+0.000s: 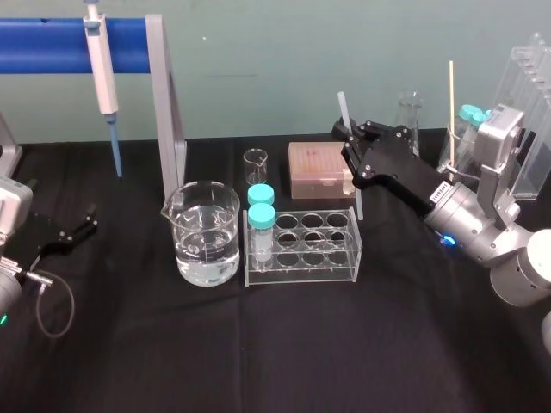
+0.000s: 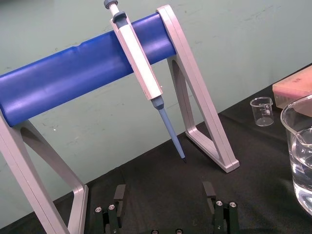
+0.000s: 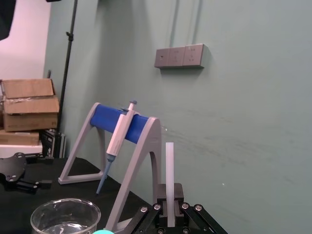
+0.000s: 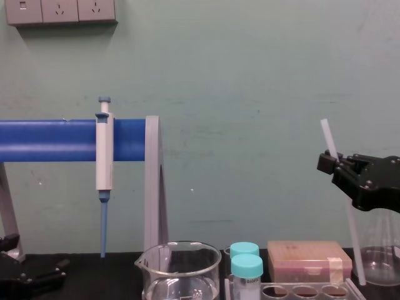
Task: Pick up the stirring rod with one hand, then place it down.
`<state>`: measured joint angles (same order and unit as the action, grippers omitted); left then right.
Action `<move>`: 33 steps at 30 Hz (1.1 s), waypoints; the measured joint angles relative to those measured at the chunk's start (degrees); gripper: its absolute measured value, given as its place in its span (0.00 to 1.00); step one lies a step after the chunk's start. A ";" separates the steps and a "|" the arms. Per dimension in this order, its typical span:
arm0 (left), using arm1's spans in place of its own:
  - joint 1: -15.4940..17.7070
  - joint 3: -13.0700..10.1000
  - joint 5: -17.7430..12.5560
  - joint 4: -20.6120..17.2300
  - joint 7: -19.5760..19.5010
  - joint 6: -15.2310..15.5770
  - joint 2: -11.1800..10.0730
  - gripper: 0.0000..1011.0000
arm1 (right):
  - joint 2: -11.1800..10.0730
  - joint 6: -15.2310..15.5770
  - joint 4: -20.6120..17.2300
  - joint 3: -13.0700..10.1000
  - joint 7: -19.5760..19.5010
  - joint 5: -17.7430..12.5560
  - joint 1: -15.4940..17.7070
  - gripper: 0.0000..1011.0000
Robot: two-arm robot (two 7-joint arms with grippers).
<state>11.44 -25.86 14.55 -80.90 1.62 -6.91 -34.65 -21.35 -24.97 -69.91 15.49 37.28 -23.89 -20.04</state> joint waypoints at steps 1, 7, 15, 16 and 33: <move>0.00 0.00 0.00 0.00 0.00 0.00 0.00 0.99 | 0.09 -0.40 0.51 0.24 0.39 0.04 -0.45 0.08; 0.00 0.00 0.00 0.00 0.00 0.00 0.00 0.99 | 0.52 -1.53 2.25 1.01 1.72 0.05 -2.03 0.08; 0.00 0.00 0.00 0.00 0.00 0.00 0.00 0.99 | 1.23 -1.86 5.25 1.94 4.14 -1.66 -3.90 0.08; 0.00 0.00 0.00 0.00 0.00 0.00 0.00 0.99 | 1.39 -1.86 5.94 2.10 4.66 -2.07 -4.29 0.08; 0.00 0.00 0.00 0.00 0.00 0.00 0.00 0.99 | 3.02 -2.31 13.51 3.76 9.21 -4.80 -8.25 0.08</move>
<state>11.43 -25.86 14.55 -80.90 1.62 -6.91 -34.65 -18.33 -27.27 -56.40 19.25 46.49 -28.69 -28.29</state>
